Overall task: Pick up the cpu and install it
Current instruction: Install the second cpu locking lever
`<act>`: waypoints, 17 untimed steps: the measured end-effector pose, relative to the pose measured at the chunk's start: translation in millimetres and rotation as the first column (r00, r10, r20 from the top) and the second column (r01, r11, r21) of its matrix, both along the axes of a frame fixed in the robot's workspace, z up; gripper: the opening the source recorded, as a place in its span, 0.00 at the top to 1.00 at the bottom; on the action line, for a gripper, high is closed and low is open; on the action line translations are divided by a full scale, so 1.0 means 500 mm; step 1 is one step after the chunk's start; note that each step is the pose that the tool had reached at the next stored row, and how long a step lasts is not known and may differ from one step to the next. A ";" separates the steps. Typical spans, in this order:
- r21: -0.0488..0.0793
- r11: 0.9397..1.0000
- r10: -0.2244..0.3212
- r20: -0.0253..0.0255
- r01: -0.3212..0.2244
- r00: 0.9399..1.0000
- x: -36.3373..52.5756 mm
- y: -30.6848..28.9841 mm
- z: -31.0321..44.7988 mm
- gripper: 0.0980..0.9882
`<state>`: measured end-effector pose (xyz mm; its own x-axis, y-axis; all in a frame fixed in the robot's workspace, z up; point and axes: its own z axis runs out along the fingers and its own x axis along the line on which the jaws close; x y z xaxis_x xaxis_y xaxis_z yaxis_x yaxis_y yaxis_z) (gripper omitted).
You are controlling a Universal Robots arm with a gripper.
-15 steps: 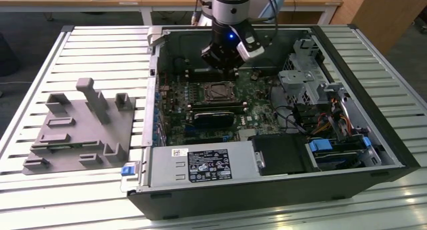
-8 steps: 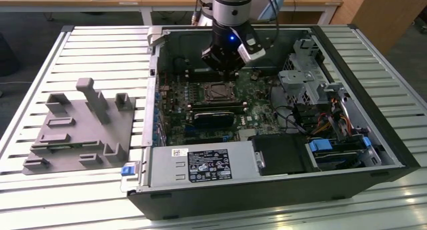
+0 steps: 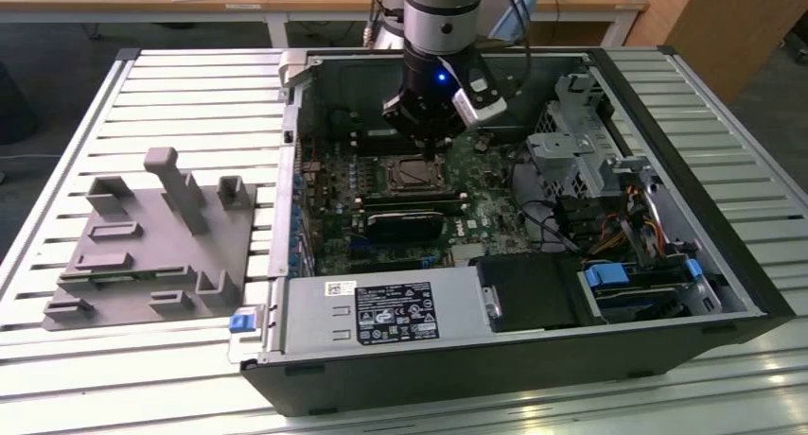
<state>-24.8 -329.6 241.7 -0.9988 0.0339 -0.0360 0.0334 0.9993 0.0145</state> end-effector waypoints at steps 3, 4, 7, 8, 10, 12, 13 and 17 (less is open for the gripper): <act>0.000 1.000 0.000 0.000 0.000 1.000 0.000 -0.021 0.000 0.99; 0.000 1.000 0.000 -0.001 0.000 1.000 0.000 -0.026 0.000 0.99; 0.000 1.000 0.000 -0.010 0.000 1.000 0.000 -0.034 -0.004 0.99; 0.000 1.000 0.000 -0.010 0.000 1.000 0.000 -0.037 -0.005 0.99; 0.001 1.000 0.000 -0.011 0.000 1.000 0.000 -0.045 -0.007 0.99; 0.002 1.000 0.000 -0.011 0.000 1.000 0.000 -0.053 -0.009 0.99; 0.002 1.000 0.000 -0.011 0.000 1.000 -0.001 -0.057 -0.009 0.99; 0.003 1.000 0.000 -0.011 0.000 1.000 -0.019 -0.062 -0.010 0.99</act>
